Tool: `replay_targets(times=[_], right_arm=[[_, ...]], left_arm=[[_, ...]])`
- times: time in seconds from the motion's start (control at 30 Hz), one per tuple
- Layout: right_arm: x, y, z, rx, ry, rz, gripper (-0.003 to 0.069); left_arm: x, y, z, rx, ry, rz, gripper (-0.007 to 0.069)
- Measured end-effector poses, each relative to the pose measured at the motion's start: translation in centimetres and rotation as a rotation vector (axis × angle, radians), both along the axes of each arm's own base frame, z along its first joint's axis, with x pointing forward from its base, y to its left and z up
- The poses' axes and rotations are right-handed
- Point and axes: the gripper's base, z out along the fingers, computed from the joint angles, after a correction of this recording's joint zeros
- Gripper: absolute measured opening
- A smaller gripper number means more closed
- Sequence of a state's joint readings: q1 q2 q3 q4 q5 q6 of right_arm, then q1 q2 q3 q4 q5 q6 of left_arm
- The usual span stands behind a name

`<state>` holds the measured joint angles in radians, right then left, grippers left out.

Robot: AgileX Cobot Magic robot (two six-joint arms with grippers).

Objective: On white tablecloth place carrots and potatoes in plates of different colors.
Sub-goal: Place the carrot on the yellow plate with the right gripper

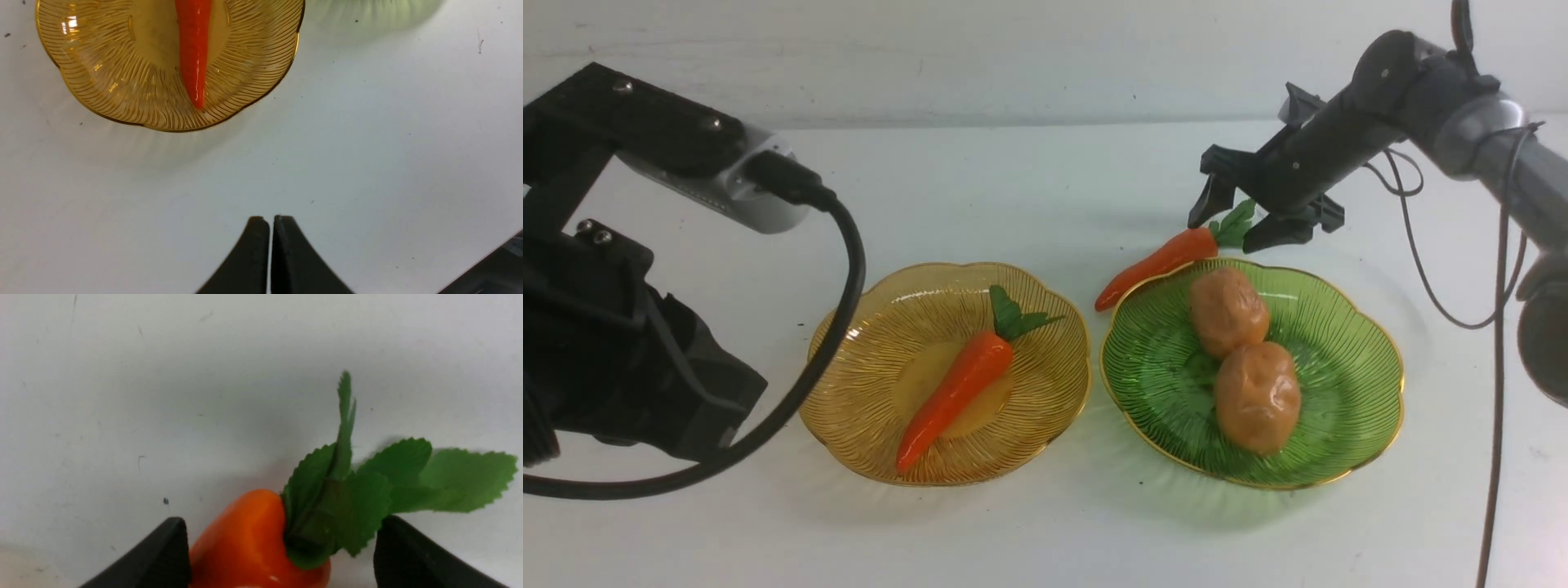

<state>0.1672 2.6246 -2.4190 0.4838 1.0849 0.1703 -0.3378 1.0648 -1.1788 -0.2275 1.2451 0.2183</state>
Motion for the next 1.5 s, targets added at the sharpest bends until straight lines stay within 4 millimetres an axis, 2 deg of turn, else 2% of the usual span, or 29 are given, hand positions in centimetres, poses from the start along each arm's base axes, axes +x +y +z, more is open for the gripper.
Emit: replay_targets(times=[0.07,0.2,0.23,0.37,0.6,0.8,0.9,1.0,1.03,1.1,1.2,1.4,1.5], right_arm=[[0.0,0.2,0.0,-0.005,-0.004,0.003,0.0526],[0.0,0.5,0.1,0.001,-0.009,0.011,0.0356],[0.0,0.5,0.1,0.002,-0.009,0.011,0.0341],[0.0,0.7,0.2,0.037,-0.008,0.000,0.0342],[0.7,1.9,1.6,0.264,-0.060,-0.080,0.0342],[0.7,2.3,5.0,0.300,-0.140,-0.001,0.0342],[-0.4,2.3,8.1,0.256,-0.156,0.110,0.0342],[-1.9,3.0,12.7,0.217,-0.227,0.189,0.0342],[-2.4,3.4,13.9,0.212,-0.254,0.202,0.0342],[-3.1,4.3,15.2,0.208,-0.277,0.224,0.0342],[-4.0,6.0,16.0,0.203,-0.287,0.258,0.0342],[-6.7,12.0,15.5,0.164,-0.253,0.352,0.0342],[-8.3,15.2,14.4,0.098,-0.222,0.385,0.0342]], left_arm=[[0.0,0.0,0.0,-0.003,0.003,0.006,-0.0003],[0.0,0.0,0.0,-0.007,0.006,0.015,-0.0003],[0.0,0.0,0.0,-0.007,0.008,0.016,-0.0003],[0.0,0.0,0.0,-0.008,0.009,0.017,-0.0003],[0.0,0.1,0.0,-0.002,0.009,0.021,-0.0003],[0.1,0.3,-0.1,0.024,-0.001,0.028,-0.0003],[0.1,0.3,-0.1,0.023,-0.001,0.037,-0.0003],[0.3,0.3,0.0,0.015,-0.018,0.044,-0.0003],[0.3,0.3,0.0,0.011,-0.022,0.047,-0.0003],[0.4,0.3,0.1,0.008,-0.030,0.051,-0.0003],[0.4,0.2,0.1,0.007,-0.029,0.051,-0.0003],[0.3,0.3,0.0,0.013,-0.019,0.049,-0.0003],[0.3,0.3,0.0,0.012,-0.019,0.048,-0.0003]])
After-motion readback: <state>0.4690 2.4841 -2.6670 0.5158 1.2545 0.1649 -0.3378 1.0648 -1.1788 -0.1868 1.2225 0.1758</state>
